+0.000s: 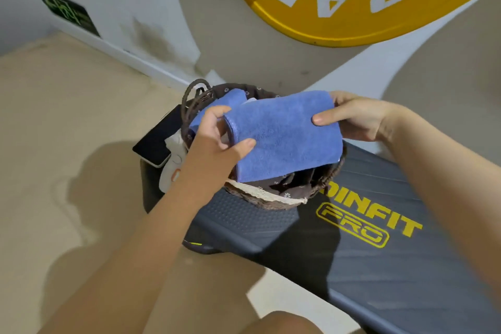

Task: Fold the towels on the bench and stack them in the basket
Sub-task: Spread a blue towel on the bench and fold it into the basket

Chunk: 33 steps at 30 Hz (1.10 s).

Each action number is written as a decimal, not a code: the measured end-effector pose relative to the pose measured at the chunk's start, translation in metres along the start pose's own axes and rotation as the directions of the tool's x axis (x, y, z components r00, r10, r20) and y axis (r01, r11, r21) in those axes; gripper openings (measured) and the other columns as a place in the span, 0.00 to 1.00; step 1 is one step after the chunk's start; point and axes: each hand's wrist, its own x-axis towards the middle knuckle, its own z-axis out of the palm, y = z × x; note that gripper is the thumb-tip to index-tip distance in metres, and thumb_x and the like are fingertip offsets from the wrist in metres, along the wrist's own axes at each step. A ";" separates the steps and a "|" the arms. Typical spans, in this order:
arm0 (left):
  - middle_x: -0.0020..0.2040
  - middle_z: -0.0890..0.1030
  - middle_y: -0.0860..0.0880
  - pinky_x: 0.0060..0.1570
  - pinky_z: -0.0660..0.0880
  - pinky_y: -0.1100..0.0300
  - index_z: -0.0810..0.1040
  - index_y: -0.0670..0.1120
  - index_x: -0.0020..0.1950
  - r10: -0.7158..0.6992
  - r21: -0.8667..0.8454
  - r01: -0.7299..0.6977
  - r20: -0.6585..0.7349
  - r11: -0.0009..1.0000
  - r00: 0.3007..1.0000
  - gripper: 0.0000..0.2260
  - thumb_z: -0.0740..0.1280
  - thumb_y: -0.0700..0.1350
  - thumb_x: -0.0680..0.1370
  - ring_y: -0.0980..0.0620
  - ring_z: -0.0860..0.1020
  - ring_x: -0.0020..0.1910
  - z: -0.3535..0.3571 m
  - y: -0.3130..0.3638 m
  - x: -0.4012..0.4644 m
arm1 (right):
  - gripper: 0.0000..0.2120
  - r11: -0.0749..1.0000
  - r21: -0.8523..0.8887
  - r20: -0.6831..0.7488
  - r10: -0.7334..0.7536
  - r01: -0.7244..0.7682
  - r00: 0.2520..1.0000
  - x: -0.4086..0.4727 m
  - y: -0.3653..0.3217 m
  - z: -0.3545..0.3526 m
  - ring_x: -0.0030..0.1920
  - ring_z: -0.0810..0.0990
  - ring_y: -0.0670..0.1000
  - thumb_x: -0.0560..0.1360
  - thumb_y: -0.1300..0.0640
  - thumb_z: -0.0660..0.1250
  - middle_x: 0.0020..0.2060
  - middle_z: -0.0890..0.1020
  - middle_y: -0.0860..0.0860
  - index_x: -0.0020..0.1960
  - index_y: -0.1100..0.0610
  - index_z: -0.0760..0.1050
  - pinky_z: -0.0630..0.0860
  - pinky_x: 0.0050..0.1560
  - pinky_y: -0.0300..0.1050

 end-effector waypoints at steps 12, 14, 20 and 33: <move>0.47 0.68 0.48 0.36 0.59 0.64 0.65 0.45 0.61 -0.002 0.838 -0.086 0.104 0.539 0.995 0.19 0.69 0.43 0.74 0.47 0.71 0.41 -0.011 -0.015 0.027 | 0.14 0.591 -0.705 -0.554 -0.111 -0.393 0.825 0.102 0.033 0.037 0.55 0.75 0.58 0.74 0.62 0.63 0.56 0.77 0.59 0.59 0.63 0.69 0.68 0.49 0.45; 0.49 0.74 0.42 0.43 0.67 0.58 0.68 0.42 0.58 -0.101 0.923 -0.070 0.116 0.378 0.988 0.13 0.65 0.41 0.76 0.42 0.75 0.47 -0.011 -0.017 0.035 | 0.15 0.604 -0.681 -0.609 -0.152 -0.415 0.778 0.107 0.036 0.033 0.51 0.75 0.59 0.73 0.61 0.64 0.52 0.77 0.58 0.58 0.62 0.67 0.68 0.47 0.48; 0.49 0.77 0.44 0.33 0.65 0.59 0.72 0.46 0.52 -0.141 0.985 -0.025 0.049 0.169 0.989 0.06 0.62 0.40 0.76 0.42 0.77 0.49 -0.012 -0.020 0.040 | 0.13 0.797 -0.535 -0.555 -0.082 -0.279 0.828 0.106 0.041 0.027 0.46 0.73 0.53 0.70 0.63 0.70 0.42 0.75 0.50 0.49 0.58 0.68 0.69 0.47 0.45; 0.68 0.69 0.52 0.56 0.71 0.54 0.67 0.53 0.69 -0.350 0.862 -0.490 0.501 0.129 0.791 0.29 0.48 0.67 0.76 0.50 0.70 0.64 0.007 -0.039 0.054 | 0.10 0.740 -0.520 -0.653 -0.022 -0.427 0.757 0.085 0.057 0.035 0.49 0.78 0.57 0.74 0.66 0.58 0.47 0.77 0.57 0.52 0.54 0.67 0.71 0.45 0.48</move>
